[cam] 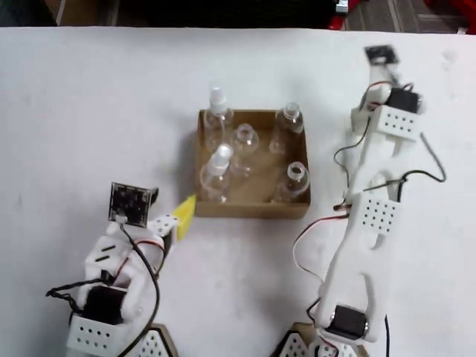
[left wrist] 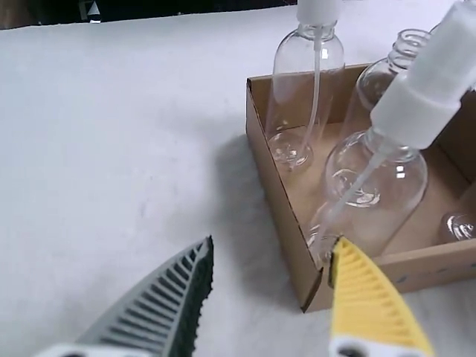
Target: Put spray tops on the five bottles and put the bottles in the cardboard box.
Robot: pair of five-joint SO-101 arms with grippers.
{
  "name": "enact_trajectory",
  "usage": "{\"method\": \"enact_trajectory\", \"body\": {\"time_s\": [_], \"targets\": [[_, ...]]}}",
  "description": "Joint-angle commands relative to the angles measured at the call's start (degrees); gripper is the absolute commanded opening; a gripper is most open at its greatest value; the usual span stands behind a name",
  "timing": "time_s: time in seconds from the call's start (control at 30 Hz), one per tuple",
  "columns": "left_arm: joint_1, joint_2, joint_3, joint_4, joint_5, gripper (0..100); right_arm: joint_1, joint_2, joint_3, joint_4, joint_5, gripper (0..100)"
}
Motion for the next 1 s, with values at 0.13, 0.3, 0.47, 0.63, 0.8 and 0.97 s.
{"method": "enact_trajectory", "body": {"time_s": [0.13,0.3,0.47,0.63,0.8,0.97], "targets": [[0.22,-0.48,-0.44,-1.41,-0.79,24,-1.89,-21.14,-2.64,5.41,-0.88,3.7],[0.04,-0.48,-0.53,-1.32,-0.7,21,-6.11,-33.63,-2.55,8.22,-1.93,3.7],[-1.71,-0.48,-0.88,-1.67,-0.7,5,-7.78,-45.32,-2.11,8.31,-14.24,3.7],[-1.8,-0.48,-1.76,-1.23,-0.7,4,-9.63,-54.99,-1.85,8.57,-17.58,3.6],[-1.71,-0.48,-1.67,-1.67,-0.7,4,-12.88,-65.1,2.99,8.84,-21.45,3.6],[-1.71,-0.48,-1.67,-1.76,-0.7,4,-20.09,-79.69,24.0,8.57,-23.3,3.7]]}}
